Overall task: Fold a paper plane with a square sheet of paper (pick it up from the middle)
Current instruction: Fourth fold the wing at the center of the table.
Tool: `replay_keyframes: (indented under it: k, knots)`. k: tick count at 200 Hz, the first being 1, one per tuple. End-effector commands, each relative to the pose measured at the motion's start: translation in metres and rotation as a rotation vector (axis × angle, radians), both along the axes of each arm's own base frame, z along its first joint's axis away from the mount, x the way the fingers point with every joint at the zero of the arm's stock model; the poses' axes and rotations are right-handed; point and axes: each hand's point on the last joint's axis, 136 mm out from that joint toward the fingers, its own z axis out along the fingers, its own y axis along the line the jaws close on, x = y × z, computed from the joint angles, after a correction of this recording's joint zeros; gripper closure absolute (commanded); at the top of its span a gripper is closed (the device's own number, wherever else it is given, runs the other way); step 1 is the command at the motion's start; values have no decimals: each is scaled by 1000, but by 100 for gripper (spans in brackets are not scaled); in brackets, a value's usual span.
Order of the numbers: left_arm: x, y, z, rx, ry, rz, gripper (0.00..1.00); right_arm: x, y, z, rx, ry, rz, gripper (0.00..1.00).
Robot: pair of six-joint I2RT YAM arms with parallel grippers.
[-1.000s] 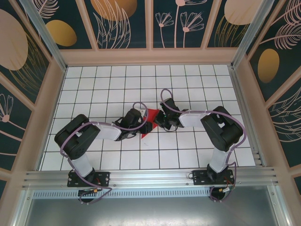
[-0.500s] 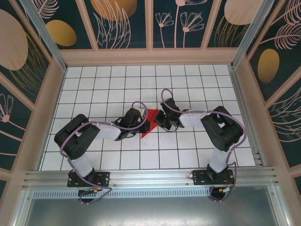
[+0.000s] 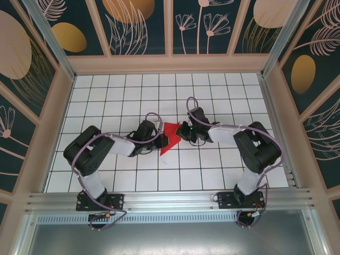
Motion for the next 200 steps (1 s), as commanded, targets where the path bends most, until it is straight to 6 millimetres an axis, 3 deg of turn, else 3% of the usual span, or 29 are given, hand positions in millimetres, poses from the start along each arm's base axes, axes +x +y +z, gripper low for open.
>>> replay_keyframes:
  k: [1,89,200]
  knots:
    - [-4,2,-10,-26,73,22,96,12,13,44,88,-158,109,86]
    - [-4,7,-21,-25,140,73,99,24,38,14,93,-103,212,91]
    - [-5,5,-18,-39,145,63,95,26,27,-40,13,3,158,92]
